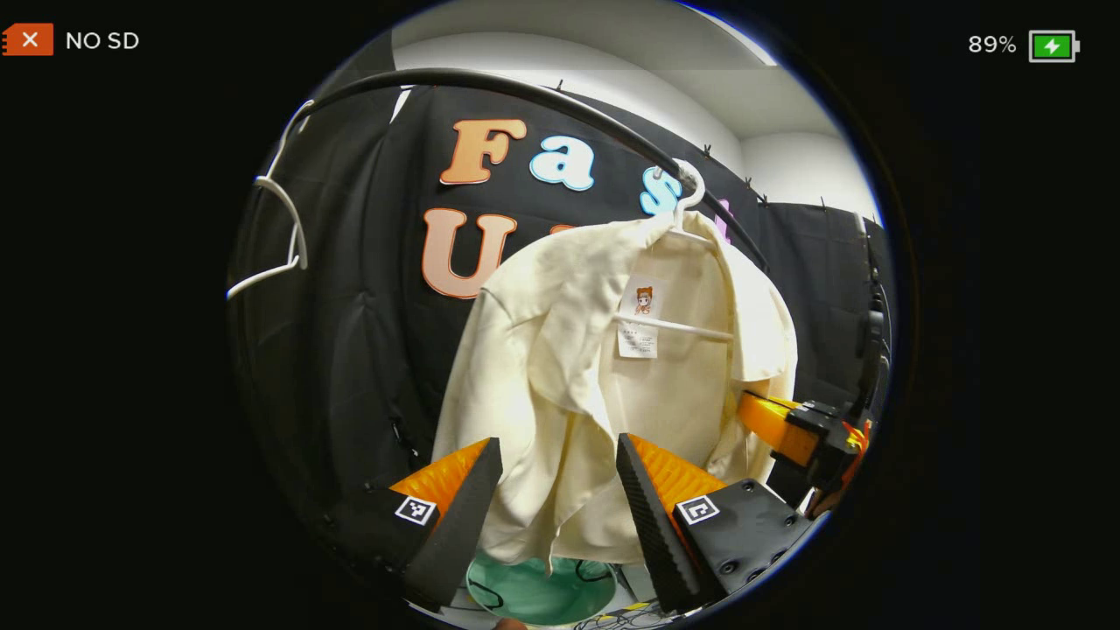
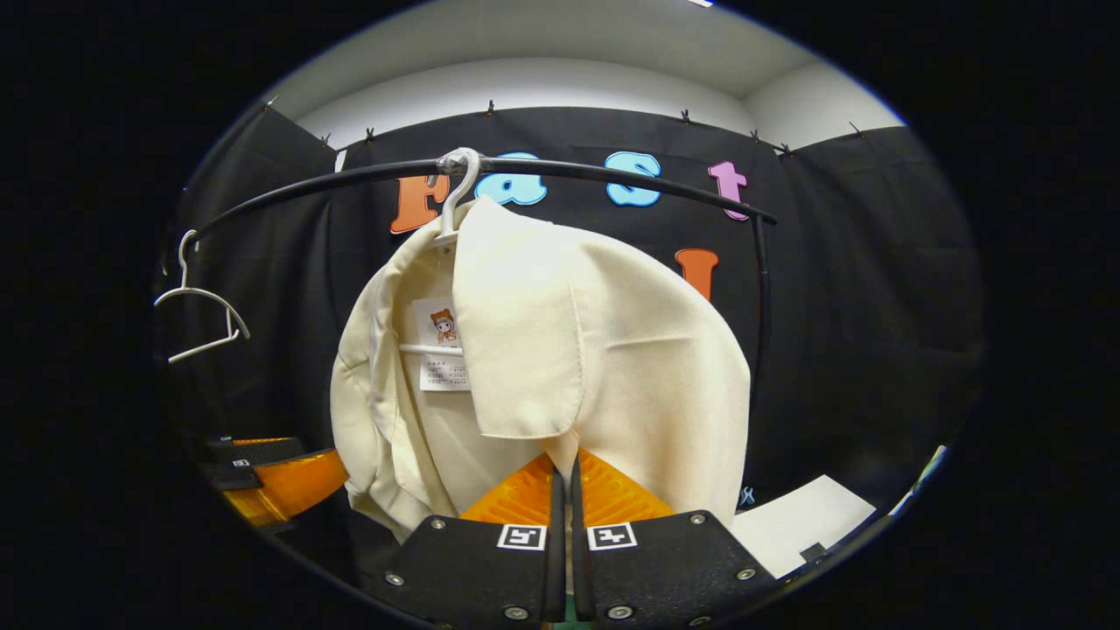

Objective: Grasp the clothes on the hanger with both hands and then place them into the laundry hamper below.

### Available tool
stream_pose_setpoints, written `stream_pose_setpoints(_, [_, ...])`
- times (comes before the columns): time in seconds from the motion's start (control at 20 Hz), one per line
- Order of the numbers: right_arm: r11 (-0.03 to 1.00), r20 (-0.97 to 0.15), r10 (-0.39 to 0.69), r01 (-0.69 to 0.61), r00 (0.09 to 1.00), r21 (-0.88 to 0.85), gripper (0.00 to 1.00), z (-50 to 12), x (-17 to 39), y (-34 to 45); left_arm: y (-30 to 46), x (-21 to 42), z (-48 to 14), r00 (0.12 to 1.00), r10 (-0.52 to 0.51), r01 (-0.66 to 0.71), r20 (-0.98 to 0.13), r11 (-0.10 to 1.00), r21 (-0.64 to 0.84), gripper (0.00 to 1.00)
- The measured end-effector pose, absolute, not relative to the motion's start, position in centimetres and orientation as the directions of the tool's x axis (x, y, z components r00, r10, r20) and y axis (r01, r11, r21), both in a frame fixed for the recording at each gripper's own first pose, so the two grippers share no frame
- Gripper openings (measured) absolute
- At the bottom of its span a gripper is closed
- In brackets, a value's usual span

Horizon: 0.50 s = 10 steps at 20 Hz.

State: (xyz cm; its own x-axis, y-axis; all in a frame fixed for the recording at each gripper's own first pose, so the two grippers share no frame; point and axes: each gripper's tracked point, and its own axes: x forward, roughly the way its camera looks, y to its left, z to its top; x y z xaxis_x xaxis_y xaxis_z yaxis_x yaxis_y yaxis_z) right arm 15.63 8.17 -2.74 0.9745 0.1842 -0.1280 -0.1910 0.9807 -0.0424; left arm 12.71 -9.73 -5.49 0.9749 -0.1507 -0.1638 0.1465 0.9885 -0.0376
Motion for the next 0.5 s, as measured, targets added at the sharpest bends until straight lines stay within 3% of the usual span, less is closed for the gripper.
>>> stream_pose_setpoints(0.5, [0.979,-0.124,0.187,-0.195,0.974,-0.057,0.03,-1.8,15.4,7.1,-11.0,19.8,-8.5,0.966,-0.132,0.135,-0.221,0.991,-0.001,0.81])
